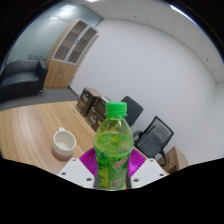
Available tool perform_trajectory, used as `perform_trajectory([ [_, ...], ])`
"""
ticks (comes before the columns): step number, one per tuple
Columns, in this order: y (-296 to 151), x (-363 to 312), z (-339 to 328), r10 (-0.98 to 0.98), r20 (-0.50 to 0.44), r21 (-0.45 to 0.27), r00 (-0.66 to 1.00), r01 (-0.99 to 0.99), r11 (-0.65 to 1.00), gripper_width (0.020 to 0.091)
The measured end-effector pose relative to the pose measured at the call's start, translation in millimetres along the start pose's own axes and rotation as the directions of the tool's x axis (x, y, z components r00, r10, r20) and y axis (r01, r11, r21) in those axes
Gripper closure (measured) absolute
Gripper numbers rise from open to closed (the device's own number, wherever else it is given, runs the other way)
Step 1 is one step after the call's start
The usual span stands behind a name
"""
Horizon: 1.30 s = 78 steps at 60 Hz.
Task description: Pour water
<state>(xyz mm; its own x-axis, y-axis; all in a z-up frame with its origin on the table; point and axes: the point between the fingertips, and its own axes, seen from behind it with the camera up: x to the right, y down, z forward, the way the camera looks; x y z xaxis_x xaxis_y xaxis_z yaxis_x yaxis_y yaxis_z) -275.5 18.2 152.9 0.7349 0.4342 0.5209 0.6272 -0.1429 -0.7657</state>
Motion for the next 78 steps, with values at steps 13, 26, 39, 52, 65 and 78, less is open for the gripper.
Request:
perform_trajectory([
  [13,38,9,24,0.356,0.028,0.04,0.934,-0.357,0.933,0.0723],
  [26,68,0,43,0.522,0.037,0.068,0.852,-0.523,0.849,0.0722],
  [39,71,3,37,0.537,-0.011,0.144,0.844,-0.53,0.836,0.0677],
  [52,75,3,22,0.564,-0.026,0.086,0.825,-0.56,0.824,0.0491],
  [65,102,-39,-44,0.585,-0.086,-0.039,0.807,-0.589,0.807,0.0249],
  [78,82,-60,-142,0.625,-0.143,-0.115,0.768,-0.64,0.76,0.025],
])
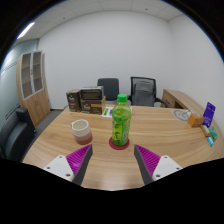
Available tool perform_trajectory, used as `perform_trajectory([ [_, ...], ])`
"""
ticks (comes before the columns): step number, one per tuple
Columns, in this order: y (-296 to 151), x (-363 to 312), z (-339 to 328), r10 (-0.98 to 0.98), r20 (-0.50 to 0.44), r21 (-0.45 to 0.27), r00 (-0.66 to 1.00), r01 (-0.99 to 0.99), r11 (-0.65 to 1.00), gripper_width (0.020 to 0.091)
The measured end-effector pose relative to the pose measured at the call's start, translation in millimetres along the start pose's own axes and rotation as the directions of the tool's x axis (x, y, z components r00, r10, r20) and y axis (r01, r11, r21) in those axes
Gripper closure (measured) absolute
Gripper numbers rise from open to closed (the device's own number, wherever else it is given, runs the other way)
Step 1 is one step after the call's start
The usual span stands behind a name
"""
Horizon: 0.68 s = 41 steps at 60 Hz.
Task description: Pour water
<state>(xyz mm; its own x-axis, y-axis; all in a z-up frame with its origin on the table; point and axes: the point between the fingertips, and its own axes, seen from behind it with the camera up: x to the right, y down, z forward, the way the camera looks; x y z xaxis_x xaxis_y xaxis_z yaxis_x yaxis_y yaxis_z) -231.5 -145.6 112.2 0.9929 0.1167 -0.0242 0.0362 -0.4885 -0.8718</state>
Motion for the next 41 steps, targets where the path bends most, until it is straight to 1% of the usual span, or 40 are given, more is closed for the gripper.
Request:
perform_trajectory([
  [7,-6,-4,-40,0.057,-0.017,-0.011,0.998,-0.057,0.998,0.0246],
  [9,-15,-2,-51,0.062,-0.03,-0.003,0.998,-0.062,0.998,0.0245],
  [12,-23,8,-63,0.056,-0.067,0.027,0.996,-0.055,0.998,0.0247],
  [17,-31,19,-82,0.053,-0.124,0.044,0.991,-0.048,0.998,0.0248],
  [24,-38,24,-99,0.078,-0.138,0.06,0.987,-0.07,0.996,0.0259],
  [34,-39,33,-112,0.084,-0.17,0.049,0.982,-0.077,0.996,0.0258],
  [41,-43,35,-114,0.097,-0.179,0.062,0.979,-0.087,0.994,0.0258],
])
